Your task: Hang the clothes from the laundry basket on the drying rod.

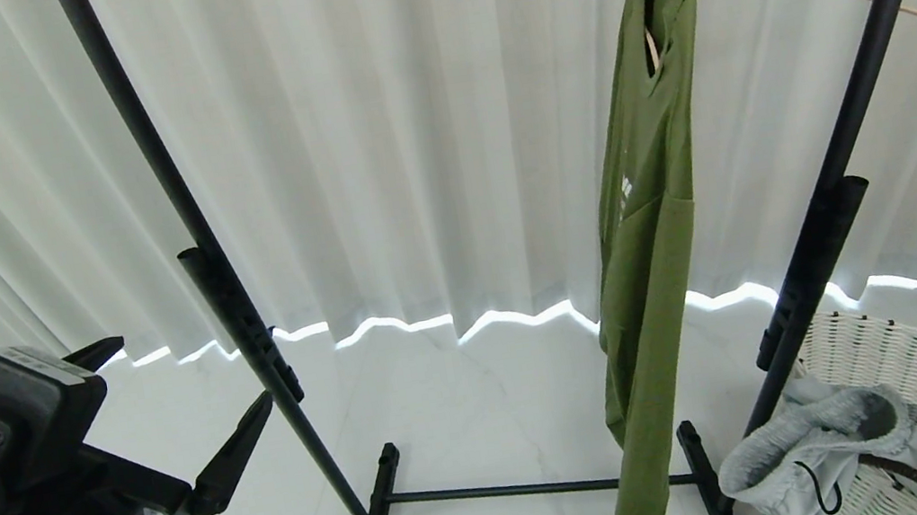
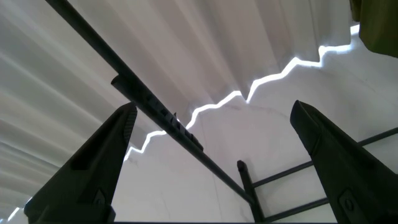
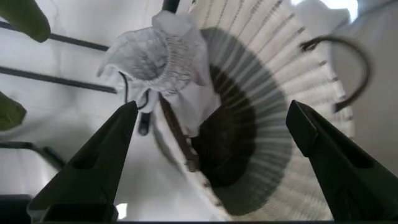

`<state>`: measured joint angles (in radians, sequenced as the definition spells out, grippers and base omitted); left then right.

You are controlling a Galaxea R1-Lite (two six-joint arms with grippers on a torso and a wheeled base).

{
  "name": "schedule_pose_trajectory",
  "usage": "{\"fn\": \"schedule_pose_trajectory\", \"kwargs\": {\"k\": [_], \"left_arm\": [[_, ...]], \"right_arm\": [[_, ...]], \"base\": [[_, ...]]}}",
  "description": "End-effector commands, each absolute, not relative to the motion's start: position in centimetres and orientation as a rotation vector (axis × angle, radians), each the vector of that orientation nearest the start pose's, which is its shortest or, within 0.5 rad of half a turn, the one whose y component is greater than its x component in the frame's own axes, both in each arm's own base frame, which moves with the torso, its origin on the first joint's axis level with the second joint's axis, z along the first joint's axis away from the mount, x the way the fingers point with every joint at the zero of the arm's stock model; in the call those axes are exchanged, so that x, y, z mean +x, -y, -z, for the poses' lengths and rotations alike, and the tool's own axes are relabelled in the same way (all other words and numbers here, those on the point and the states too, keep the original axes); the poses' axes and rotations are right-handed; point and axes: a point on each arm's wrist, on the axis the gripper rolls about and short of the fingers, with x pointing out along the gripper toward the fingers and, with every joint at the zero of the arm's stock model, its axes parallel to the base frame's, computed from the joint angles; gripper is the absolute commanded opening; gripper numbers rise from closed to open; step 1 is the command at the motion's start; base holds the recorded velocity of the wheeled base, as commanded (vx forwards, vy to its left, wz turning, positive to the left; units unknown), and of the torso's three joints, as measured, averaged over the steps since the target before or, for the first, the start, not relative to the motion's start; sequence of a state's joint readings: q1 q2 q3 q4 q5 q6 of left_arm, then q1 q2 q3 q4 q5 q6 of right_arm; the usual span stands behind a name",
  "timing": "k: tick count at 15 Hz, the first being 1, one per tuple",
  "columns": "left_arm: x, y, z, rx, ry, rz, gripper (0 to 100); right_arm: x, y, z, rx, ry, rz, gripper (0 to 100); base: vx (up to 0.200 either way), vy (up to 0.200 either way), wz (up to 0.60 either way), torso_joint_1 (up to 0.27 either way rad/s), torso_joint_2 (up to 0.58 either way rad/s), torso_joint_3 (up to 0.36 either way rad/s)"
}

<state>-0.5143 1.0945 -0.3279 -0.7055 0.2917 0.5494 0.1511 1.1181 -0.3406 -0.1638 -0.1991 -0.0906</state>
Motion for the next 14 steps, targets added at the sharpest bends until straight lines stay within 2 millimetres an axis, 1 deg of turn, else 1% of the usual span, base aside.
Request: {"fn": "schedule_pose_trajectory", "kwargs": {"k": [1, 2, 4, 5, 7, 9, 12, 13, 14], "left_arm": [[12.7, 6.4, -19.3, 0.572, 0.002, 0.227, 100], [12.7, 6.3, -19.2, 0.575, -0.01, 0.194, 100], [12.6, 6.2, -19.1, 0.576, -0.015, 0.172, 100], [12.5, 6.1, -19.1, 0.576, -0.02, 0.153, 100], [12.5, 6.1, -19.0, 0.578, -0.025, 0.146, 100], [12.6, 6.2, -18.9, 0.582, -0.033, 0.148, 100], [12.7, 6.2, -18.8, 0.584, -0.037, 0.149, 100], [12.7, 6.2, -18.9, 0.583, -0.035, 0.149, 100], [12.7, 6.2, -18.9, 0.582, -0.035, 0.149, 100]], "right_arm": [[15.5, -1.9, -12.3, -0.156, -0.718, 0.036, 100], [17.1, -2.0, -11.3, -0.126, -0.748, 0.056, 100], [18.5, -1.9, -10.3, -0.119, -0.765, 0.077, 100], [19.7, -1.6, -9.3, -0.123, -0.779, 0.117, 100], [21.1, -1.4, -8.3, -0.128, -0.77, 0.156, 100], [21.8, -1.5, -7.7, -0.134, -0.763, 0.17, 100], [21.6, -1.4, -7.5, -0.133, -0.771, 0.176, 100], [21.6, -1.4, -7.5, -0.133, -0.771, 0.176, 0], [21.6, -1.4, -7.7, -0.133, -0.763, 0.176, 0]], "base": [[0.0, 0.0, 0.0, 0.0, 0.0, 0.0], [0.0, 0.0, 0.0, 0.0, 0.0, 0.0], [0.0, 0.0, 0.0, 0.0, 0.0, 0.0], [0.0, 0.0, 0.0, 0.0, 0.0, 0.0], [0.0, 0.0, 0.0, 0.0, 0.0, 0.0], [0.0, 0.0, 0.0, 0.0, 0.0, 0.0], [0.0, 0.0, 0.0, 0.0, 0.0, 0.0], [0.0, 0.0, 0.0, 0.0, 0.0, 0.0], [0.0, 0.0, 0.0, 0.0, 0.0, 0.0]]}}
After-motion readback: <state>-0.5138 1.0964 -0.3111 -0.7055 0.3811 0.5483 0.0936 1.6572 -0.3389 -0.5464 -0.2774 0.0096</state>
